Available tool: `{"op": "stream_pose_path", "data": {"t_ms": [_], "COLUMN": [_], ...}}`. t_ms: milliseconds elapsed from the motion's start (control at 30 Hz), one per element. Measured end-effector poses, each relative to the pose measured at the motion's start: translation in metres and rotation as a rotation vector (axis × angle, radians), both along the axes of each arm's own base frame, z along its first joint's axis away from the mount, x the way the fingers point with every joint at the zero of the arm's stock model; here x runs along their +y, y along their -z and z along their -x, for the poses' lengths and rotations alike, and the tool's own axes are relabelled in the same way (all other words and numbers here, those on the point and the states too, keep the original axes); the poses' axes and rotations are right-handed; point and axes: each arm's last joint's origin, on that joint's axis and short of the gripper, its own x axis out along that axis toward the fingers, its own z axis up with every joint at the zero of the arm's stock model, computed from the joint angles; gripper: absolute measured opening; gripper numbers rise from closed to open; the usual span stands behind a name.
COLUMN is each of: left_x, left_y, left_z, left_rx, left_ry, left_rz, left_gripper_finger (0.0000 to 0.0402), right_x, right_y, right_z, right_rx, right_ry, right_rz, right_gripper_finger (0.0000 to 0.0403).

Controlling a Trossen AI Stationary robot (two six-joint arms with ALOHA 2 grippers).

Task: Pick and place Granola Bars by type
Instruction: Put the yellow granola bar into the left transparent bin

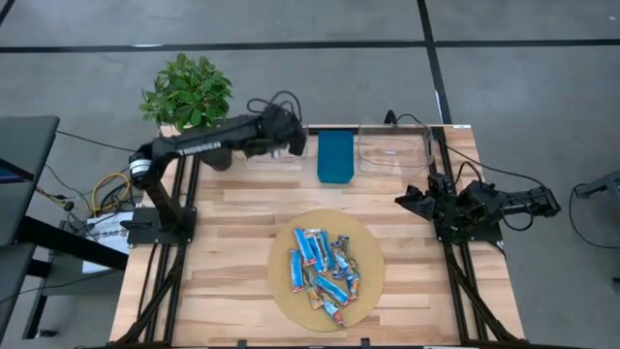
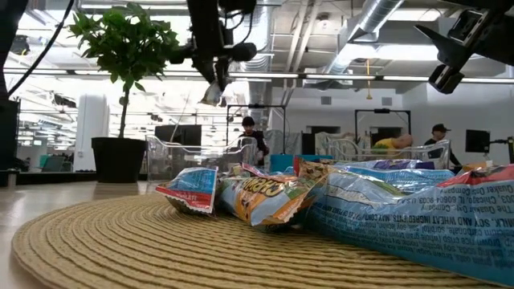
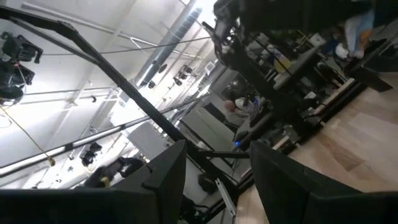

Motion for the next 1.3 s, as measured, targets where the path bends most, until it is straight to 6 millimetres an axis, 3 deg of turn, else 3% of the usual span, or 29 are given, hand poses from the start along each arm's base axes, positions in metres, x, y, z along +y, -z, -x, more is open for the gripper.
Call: {"op": "stream_pose_path", "data": {"t_ms": [200, 400, 633, 833, 1000, 1300], "left_x": [0.029, 0.037, 0.036, 0.032, 0.007, -0.091], "left_y": [0.0, 0.0, 0.0, 0.0, 0.0, 0.001], "left_z": [0.011, 0.011, 0.011, 0.009, -0.006, -0.032], "left_rx": [0.044, 0.015, 0.022, 0.022, -0.01, -0.105], "left_ry": [0.038, 0.123, 0.134, 0.145, 0.313, 0.56], "left_rz": [0.026, 0.083, 0.081, 0.081, 0.142, 0.337], "left_gripper_finger": [0.0059, 0.0069, 0.0154, 0.0215, 0.0223, 0.0224], "right_x": [0.0, 0.0, 0.0, -0.001, -0.003, 0.005], "right_y": [0.001, 0.0, 0.01, -0.01, -0.037, -0.067], "right_z": [0.0, 0.0, -0.002, 0.0, -0.002, -0.03], "right_rx": [0.0, 0.0, 0.145, 0.269, 0.451, 0.828], "right_ry": [0.02, 0.022, 0.029, 0.077, 0.127, -0.021], "right_rz": [0.062, 0.059, 0.115, 0.222, 0.343, 0.444], "right_gripper_finger": [0.0169, 0.0169, 0.0169, 0.0169, 0.0169, 0.0169]}}
